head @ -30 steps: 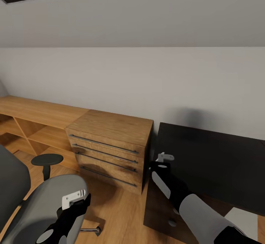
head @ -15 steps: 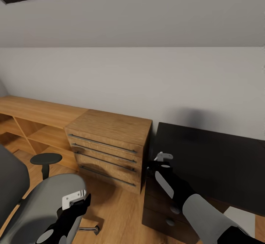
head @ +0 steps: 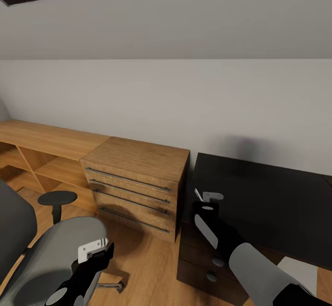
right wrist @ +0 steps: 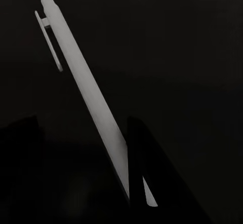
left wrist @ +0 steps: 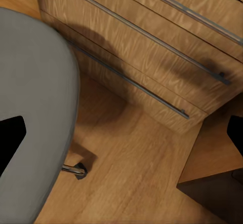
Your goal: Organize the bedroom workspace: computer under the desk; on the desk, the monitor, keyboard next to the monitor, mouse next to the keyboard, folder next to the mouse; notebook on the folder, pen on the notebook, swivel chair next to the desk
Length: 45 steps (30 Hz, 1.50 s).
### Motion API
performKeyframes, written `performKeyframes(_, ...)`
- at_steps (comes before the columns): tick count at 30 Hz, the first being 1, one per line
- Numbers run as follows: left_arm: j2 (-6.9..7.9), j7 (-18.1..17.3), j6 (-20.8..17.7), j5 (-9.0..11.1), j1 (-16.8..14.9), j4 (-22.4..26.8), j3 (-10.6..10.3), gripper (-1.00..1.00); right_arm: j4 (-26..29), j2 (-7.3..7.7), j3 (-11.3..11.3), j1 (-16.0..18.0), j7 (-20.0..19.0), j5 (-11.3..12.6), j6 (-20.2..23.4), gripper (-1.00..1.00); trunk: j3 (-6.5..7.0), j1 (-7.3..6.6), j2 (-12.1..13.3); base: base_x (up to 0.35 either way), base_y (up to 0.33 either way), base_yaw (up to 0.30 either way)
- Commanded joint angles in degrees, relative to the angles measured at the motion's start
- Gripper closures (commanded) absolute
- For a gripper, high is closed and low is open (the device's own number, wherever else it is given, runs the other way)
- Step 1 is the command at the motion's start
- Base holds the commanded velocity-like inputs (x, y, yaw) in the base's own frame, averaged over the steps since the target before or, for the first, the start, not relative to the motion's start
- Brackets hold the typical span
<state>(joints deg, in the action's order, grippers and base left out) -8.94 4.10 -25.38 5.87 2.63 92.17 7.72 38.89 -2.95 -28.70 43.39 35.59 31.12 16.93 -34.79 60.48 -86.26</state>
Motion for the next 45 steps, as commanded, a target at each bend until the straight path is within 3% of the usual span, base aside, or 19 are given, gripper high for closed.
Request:
performKeyframes(1, -0.02, 0.3, -0.3, 0.6, 0.0, 0.1, 0.0, -1.0, -0.4, 0.05, -0.2, 0.0, 0.4, 0.7, 0.8, 1.0, -0.06, 0.01, 0.0, 0.0, 0.0, 0.0)
performKeyframes(45, -0.06, 0.3, -0.3, 0.6, 0.0, 0.0, 0.0, -1.0, 1.1, -0.01, 1.4, 0.0, 0.4, 0.8, 3.9, 1.0, -0.06, 0.01, 0.0, 0.0, 0.0, 0.0)
